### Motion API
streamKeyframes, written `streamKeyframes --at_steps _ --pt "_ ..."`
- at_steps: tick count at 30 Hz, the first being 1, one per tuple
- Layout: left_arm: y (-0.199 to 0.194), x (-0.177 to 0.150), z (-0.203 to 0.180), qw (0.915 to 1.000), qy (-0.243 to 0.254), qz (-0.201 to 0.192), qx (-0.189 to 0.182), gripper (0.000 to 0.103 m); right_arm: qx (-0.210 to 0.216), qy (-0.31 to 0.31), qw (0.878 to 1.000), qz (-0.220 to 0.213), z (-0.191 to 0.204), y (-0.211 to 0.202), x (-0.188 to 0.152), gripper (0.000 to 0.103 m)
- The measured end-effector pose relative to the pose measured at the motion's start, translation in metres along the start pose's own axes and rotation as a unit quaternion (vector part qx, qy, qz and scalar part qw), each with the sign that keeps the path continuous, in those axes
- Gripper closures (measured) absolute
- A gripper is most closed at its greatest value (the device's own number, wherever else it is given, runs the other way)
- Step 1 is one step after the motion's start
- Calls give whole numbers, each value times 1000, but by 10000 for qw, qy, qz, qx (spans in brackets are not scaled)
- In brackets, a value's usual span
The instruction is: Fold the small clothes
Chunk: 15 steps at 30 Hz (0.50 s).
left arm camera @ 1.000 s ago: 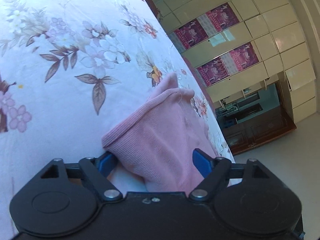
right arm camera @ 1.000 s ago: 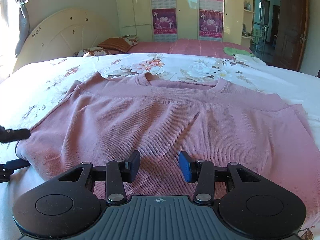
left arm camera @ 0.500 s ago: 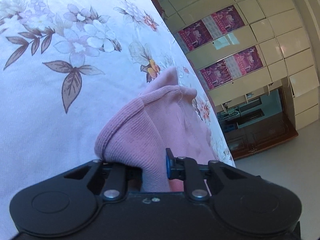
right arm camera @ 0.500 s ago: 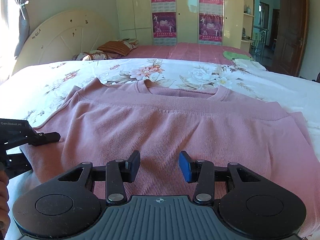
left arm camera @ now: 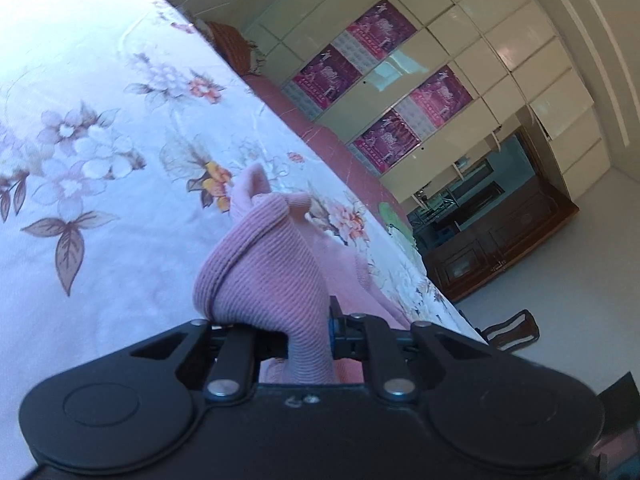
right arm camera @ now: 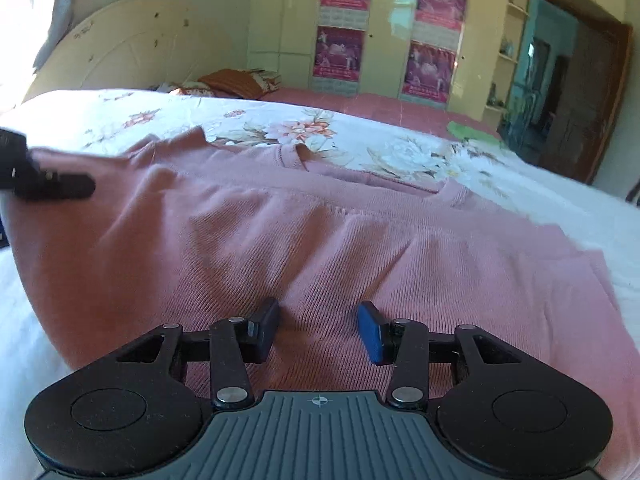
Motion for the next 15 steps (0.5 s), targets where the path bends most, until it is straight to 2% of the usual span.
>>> streamKeyframes --at_steps 3,7,11,15 --pt "-1 2 -30 9987 454 -30 -223 91 319 732 9967 -148 -21 -9 6 60" --pt "7 -7 -85 9911 1144 48 -686 91 347 1148 9921 -360 -50 -26 10 60" --pt "28 -37 -141 9769 1760 330 -1166 91 103 1379 9895 -430 -88 -42 7 60" --pt "54 -86 -182 9577 2261 864 -1557 91 -244 1724 9836 -466 -135 -62 -6 60"
Point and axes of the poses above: each gripper's, at about its wrist camera, not at the fingertips, and y roughly the way its jaws point, z to its left, x to its top, the point moved 4 cm from there along y, roughly the way its jaws point, and after that the axes turned 1 degree about z, right-handed, at the moved point
